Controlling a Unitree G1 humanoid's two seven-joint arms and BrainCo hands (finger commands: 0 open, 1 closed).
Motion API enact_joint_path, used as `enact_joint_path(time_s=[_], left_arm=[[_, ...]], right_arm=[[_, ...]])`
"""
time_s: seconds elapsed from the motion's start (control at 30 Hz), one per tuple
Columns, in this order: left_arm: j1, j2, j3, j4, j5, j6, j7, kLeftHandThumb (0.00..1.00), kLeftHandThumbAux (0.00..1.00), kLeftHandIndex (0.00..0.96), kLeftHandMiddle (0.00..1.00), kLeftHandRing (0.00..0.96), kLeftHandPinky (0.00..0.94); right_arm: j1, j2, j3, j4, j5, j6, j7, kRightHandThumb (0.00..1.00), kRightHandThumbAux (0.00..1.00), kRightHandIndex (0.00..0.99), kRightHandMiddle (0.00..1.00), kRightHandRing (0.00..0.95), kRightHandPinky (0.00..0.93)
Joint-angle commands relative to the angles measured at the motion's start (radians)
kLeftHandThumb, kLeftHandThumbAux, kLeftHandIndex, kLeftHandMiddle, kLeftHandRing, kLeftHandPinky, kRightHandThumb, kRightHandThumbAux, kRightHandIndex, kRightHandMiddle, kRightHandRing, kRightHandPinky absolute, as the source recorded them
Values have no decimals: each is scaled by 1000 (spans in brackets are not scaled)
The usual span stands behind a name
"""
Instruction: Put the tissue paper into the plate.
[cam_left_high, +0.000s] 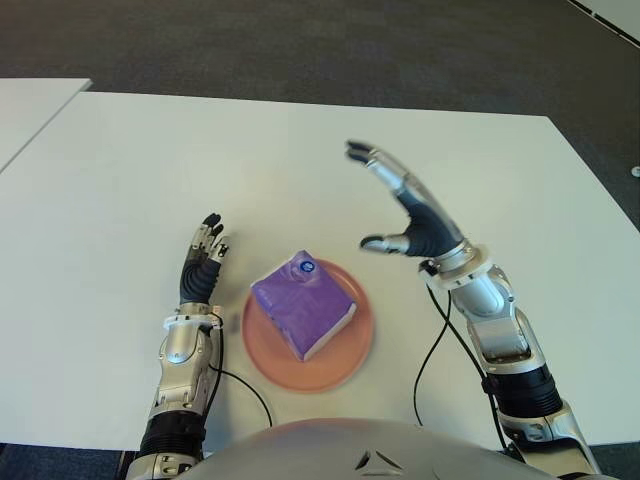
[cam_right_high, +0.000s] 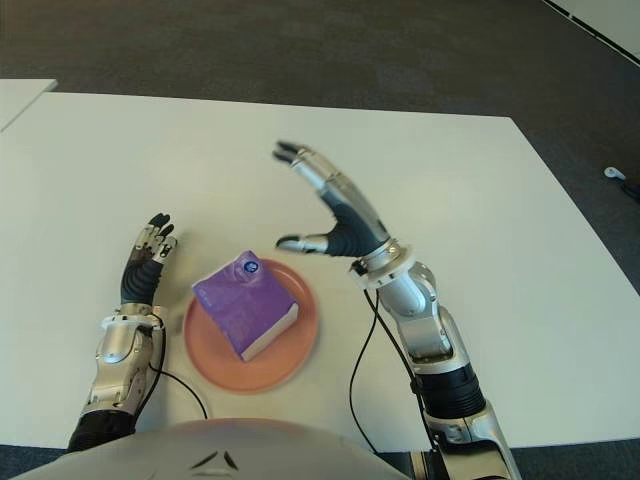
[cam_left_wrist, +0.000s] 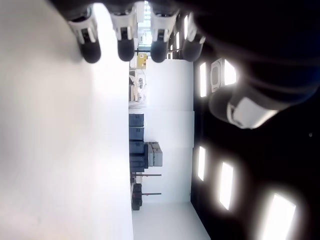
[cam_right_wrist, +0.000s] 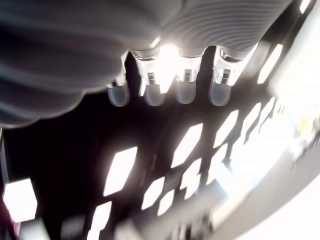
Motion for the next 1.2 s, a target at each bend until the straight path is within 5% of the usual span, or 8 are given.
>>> enact_joint_path(time_s=[0.03,1.2], left_arm=[[40,-5,-8,15,7,37,-1,0,474,0,0,0,0],[42,8,-3,20,5,18,-1,0,475,0,0,0,0]], right_arm=[[52,41,-46,156,48,-99,-62,177,264,0,0,0,0],[56,74,-54,171,22,-144,-62,184,267,0,0,0,0]])
